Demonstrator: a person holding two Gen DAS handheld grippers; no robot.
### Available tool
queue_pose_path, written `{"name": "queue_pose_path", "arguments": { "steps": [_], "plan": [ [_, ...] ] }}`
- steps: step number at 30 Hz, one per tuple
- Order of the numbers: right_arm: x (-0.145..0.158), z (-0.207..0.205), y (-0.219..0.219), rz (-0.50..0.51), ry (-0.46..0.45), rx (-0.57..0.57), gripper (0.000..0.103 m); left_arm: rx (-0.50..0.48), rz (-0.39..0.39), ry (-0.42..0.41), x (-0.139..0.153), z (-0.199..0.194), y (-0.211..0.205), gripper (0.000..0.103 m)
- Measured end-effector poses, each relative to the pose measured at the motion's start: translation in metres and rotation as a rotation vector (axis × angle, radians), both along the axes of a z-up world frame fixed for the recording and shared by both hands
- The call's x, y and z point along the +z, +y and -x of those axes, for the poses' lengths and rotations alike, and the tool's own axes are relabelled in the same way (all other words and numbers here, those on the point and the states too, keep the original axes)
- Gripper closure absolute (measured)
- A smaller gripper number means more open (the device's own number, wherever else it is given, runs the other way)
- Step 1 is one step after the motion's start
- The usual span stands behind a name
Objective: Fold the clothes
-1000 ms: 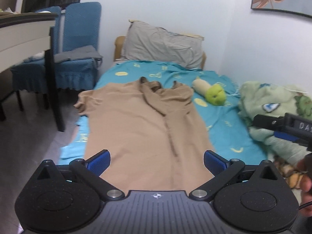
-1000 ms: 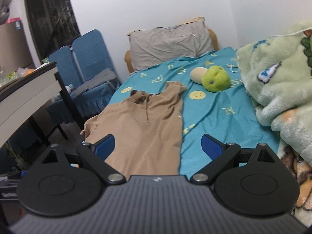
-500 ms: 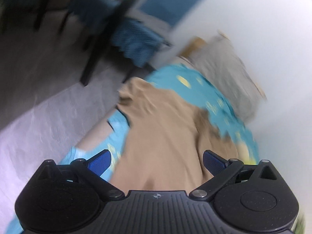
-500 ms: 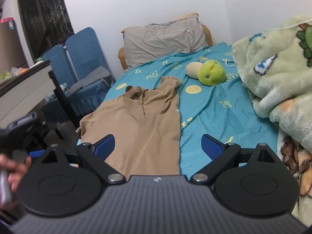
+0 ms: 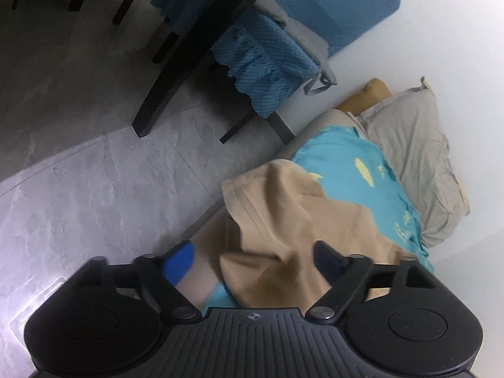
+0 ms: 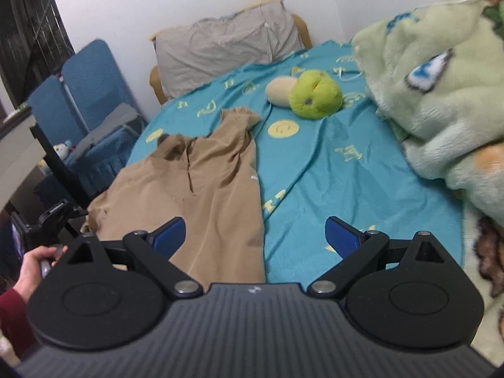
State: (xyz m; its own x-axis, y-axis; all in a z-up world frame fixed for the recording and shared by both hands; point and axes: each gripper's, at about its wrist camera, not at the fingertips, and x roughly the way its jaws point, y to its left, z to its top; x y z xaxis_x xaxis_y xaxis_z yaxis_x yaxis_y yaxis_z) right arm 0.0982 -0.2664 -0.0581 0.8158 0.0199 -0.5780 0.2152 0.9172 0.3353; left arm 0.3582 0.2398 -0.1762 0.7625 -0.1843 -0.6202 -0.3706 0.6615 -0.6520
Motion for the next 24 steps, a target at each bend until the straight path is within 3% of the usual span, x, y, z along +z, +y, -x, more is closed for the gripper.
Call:
{"name": "queue_pose_path", "arguments": {
  "steps": [2,5,11,15,20,24],
  "plan": [
    [-0.008,-0.01,0.001,-0.006,0.024,0.011,0.006,0.003,0.009,0.007,-0.01,-0.012,0.003,0.066],
    [-0.012,-0.015,-0.008,-0.035,0.032,-0.015,0.006,-0.028,-0.044,-0.035,-0.002,-0.021,0.0,0.089],
    [-0.001,-0.003,-0.016,-0.081,-0.009,-0.049,0.006,-0.143,-0.379,-0.18,0.085,-0.005,-0.051,0.094],
    [0.008,0.007,-0.017,-0.059,-0.023,-0.056,0.006,-0.324,-0.586,-0.301,0.153,0.011,-0.125,0.095],
    [0.011,0.017,-0.03,-0.056,-0.013,-0.108,0.006,-0.547,-0.679,-0.368,0.192,0.023,-0.243,0.095],
    [0.008,0.02,-0.041,-0.078,-0.007,-0.148,0.006,-0.67,-0.714,-0.337,0.171,0.028,-0.332,0.094]
  ]
}}
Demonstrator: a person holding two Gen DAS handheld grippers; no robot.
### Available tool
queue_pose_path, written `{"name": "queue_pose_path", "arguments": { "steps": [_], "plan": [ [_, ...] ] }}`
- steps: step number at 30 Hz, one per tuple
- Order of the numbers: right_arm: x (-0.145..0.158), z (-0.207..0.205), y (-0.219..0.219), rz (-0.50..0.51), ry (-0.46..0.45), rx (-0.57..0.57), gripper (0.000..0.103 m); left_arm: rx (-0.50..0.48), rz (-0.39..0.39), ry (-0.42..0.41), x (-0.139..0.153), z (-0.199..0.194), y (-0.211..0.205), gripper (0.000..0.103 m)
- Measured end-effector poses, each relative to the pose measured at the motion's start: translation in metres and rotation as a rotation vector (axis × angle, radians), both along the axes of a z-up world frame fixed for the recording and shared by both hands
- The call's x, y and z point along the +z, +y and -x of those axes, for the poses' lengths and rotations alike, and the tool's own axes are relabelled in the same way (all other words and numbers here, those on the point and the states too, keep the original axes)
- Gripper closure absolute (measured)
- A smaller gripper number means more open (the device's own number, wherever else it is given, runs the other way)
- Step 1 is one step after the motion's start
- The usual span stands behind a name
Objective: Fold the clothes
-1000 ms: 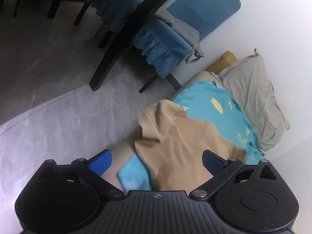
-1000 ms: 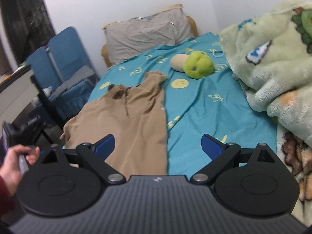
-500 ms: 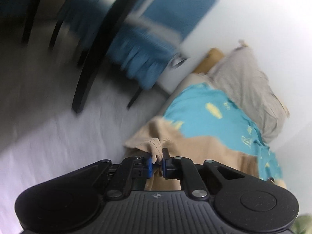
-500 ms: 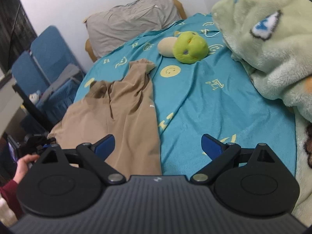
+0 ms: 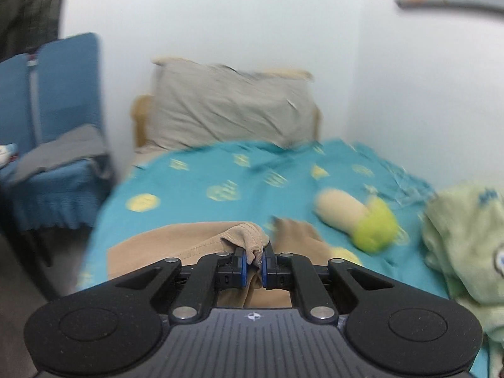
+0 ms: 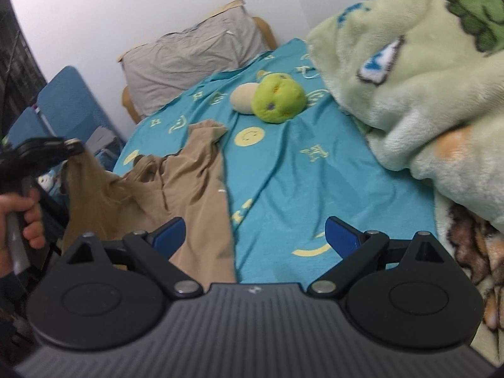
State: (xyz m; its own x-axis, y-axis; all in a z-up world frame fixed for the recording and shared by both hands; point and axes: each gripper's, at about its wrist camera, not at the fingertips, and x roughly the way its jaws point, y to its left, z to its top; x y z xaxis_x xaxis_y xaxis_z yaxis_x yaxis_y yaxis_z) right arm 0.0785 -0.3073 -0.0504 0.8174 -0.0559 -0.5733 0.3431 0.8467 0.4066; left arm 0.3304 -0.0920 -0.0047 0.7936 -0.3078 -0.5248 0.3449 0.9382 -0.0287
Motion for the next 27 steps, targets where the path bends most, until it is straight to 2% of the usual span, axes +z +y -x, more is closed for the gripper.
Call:
{"name": "queue_pose_path", "arguments": {
  "steps": [1,3,5,6,7,8,12,14,19,23,27],
  "plan": [
    [-0.001,0.0,-0.002,-0.004,0.0,-0.005,0.006,-0.021,-0.016,0.014,-0.007,0.001,-0.021,0.093],
    [-0.004,-0.001,-0.004,-0.011,0.002,-0.01,0.006,-0.046,-0.006,0.047,-0.024,0.007,-0.032,0.086],
    [-0.008,-0.003,-0.006,-0.024,0.003,-0.009,0.006,-0.071,0.003,0.08,-0.041,0.012,-0.043,0.074],
    [-0.008,-0.003,-0.007,-0.031,-0.004,-0.007,0.006,-0.083,0.008,0.096,-0.05,0.014,-0.048,0.065],
    [-0.009,-0.004,-0.008,-0.037,-0.011,-0.005,0.006,-0.095,0.013,0.112,-0.058,0.017,-0.054,0.042],
    [-0.009,-0.005,-0.009,-0.041,-0.019,-0.004,0.006,-0.086,0.015,0.107,-0.058,0.026,-0.049,0.03],
    [-0.011,-0.009,-0.009,-0.065,-0.037,0.012,0.006,-0.062,0.024,0.086,-0.052,0.065,-0.021,0.02],
    [-0.009,-0.009,-0.007,-0.069,-0.052,0.026,0.006,-0.034,0.008,0.066,-0.04,0.094,0.003,0.016],
    [0.004,0.0,0.004,-0.035,-0.126,0.073,0.007,0.024,-0.053,0.004,-0.007,0.188,0.046,0.006],
    [0.014,0.009,0.02,-0.004,-0.164,0.134,0.007,0.042,-0.026,-0.086,0.008,0.248,0.066,0.0],
    [0.021,0.02,0.039,0.018,-0.186,0.215,0.007,0.068,0.019,-0.086,0.012,0.269,0.083,0.0]
  ]
}}
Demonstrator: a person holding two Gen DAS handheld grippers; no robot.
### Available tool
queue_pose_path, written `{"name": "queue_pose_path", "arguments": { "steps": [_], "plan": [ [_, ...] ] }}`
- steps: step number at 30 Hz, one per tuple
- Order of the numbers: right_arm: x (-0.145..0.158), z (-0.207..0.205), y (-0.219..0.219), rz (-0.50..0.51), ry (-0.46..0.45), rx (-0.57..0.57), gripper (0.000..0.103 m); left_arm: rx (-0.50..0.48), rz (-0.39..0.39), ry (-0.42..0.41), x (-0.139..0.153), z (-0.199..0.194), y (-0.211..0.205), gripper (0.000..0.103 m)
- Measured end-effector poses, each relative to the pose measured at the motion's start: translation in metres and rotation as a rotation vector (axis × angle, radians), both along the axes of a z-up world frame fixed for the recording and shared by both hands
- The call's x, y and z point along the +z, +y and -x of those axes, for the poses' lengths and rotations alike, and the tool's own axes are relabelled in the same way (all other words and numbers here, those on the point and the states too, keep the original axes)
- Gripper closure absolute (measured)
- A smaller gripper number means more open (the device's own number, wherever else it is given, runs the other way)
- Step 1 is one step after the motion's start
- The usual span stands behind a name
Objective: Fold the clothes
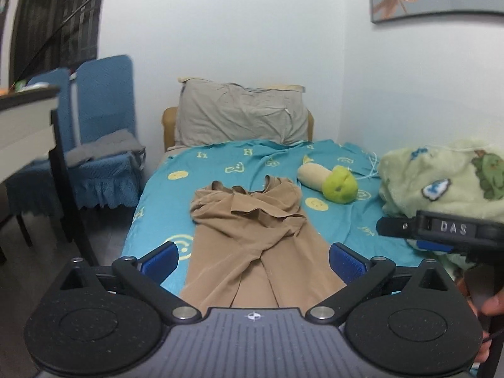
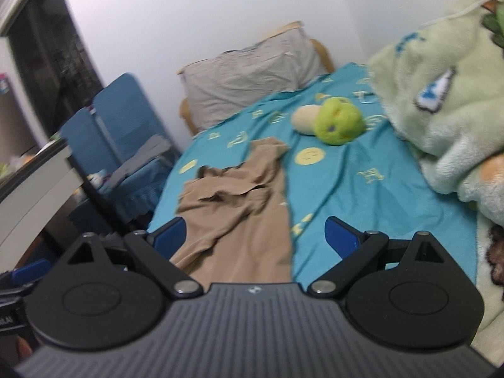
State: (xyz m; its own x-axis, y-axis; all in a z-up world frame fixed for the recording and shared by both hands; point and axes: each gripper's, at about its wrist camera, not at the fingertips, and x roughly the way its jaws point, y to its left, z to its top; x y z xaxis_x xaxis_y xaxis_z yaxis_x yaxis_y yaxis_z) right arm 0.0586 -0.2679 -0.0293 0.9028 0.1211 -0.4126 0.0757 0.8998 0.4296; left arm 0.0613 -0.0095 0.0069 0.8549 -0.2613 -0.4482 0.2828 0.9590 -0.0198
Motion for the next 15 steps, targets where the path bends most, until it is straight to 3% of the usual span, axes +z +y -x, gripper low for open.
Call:
{"name": "queue_pose_path", "arguments": {
  "steps": [3,7,11,15],
  "plan": [
    [0.007,0.0,0.017,0.012,-0.008,0.062,0.009,0.025,0.059,0.024,0.004,0.0,0.015,0.0],
    [0.024,-0.03,0.038,0.024,-0.01,0.125,0.021,0.061,0.115,0.035,0.002,-0.001,0.034,0.0],
    [0.023,-0.092,0.056,0.06,-0.014,0.151,0.021,0.095,0.146,0.058,-0.006,-0.007,0.052,0.0],
    [-0.003,-0.169,0.065,0.091,0.042,0.154,0.021,0.133,0.17,0.074,-0.015,-0.022,0.069,0.0]
  ]
}}
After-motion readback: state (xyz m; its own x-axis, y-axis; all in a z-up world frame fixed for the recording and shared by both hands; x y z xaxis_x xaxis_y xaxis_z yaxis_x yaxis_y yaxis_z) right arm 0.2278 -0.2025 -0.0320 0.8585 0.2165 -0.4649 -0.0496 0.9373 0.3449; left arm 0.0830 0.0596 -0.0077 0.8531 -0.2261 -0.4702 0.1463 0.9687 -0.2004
